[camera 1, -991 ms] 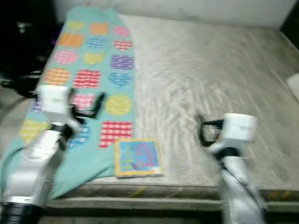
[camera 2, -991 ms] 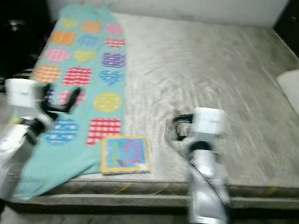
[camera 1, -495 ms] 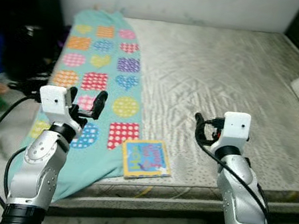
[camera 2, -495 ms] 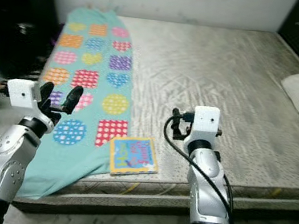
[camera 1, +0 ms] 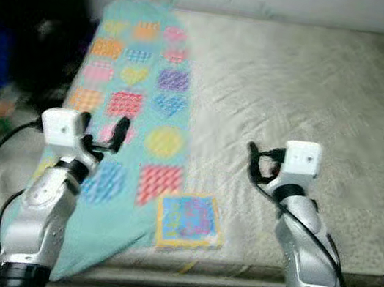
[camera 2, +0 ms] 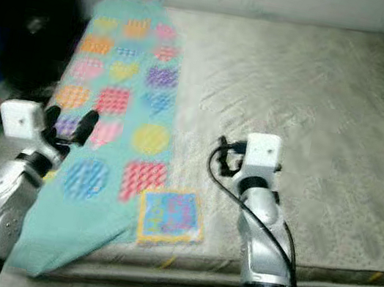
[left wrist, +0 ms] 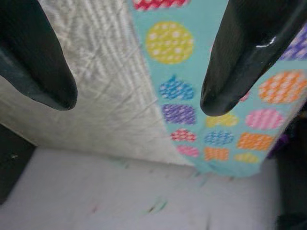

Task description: Clean up the room

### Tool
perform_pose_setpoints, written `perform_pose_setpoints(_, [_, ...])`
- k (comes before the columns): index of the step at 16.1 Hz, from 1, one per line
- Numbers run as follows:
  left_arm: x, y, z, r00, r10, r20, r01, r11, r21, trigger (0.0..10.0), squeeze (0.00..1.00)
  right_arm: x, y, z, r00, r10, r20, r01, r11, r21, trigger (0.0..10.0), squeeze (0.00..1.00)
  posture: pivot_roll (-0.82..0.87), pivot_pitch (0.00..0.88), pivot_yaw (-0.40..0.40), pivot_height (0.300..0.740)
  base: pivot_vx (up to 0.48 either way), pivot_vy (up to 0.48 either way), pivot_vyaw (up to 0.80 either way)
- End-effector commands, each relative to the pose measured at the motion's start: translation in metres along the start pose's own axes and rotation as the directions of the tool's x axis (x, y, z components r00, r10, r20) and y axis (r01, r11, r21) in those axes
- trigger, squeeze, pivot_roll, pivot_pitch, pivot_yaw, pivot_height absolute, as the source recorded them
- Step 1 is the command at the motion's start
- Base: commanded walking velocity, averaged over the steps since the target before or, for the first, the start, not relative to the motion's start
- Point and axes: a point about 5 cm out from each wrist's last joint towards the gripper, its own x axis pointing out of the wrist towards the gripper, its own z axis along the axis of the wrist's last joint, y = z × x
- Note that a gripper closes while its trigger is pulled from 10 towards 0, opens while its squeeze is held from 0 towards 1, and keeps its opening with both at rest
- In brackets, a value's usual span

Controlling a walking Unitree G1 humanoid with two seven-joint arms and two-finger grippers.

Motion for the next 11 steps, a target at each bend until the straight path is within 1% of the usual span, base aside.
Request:
perform_pose_setpoints(1, [0.0032, -0.0078, -0.001, 1.0, -0.016, -0.006, 0.016, 1.0, -0.017, 10.0, 0.0, -0.0016, -0.0122, -0.0007, 0.999, -0.035, 0.004, 0.035, 0.999, 0.001, 10.0, 0.0, -0.12, 0.097, 0.049, 0.74, 0.0, 0.0, 0.0])
perform_pose_setpoints(5, [0.0035, -0.0068, -0.0014, 1.0, -0.008, -0.011, 0.008, 1.0, -0.015, 10.0, 0.0, -0.0014, -0.0132, 0.0004, 0.999, -0.037, 0.011, 0.037, 0.999, -0.001, 10.0, 0.0, -0.12, 0.097, 0.049, 0.74, 0.0, 0.0, 0.0])
perform_pose_setpoints(9, [0.004, -0.0065, -0.0021, 1.0, 0.001, -0.018, -0.001, 1.0, -0.009, 10.0, 0.0, -0.0021, -0.0168, 0.0004, 0.999, -0.051, 0.016, 0.052, 0.998, -0.031, 10.0, 0.0, -0.12, 0.097, 0.05, 0.74, 0.0, 0.0, 0.0])
perform_pose_setpoints(11, [0.0055, -0.0043, -0.0017, 0.999, 0.038, -0.017, -0.037, 0.999, 0.015, 10.0, 0.0, -0.0011, -0.0171, 0.0005, 0.999, -0.05, 0.016, 0.05, 0.998, -0.031, 10.0, 0.0, -0.12, 0.091, 0.05, 0.74, 0.0, 0.0, 0.0])
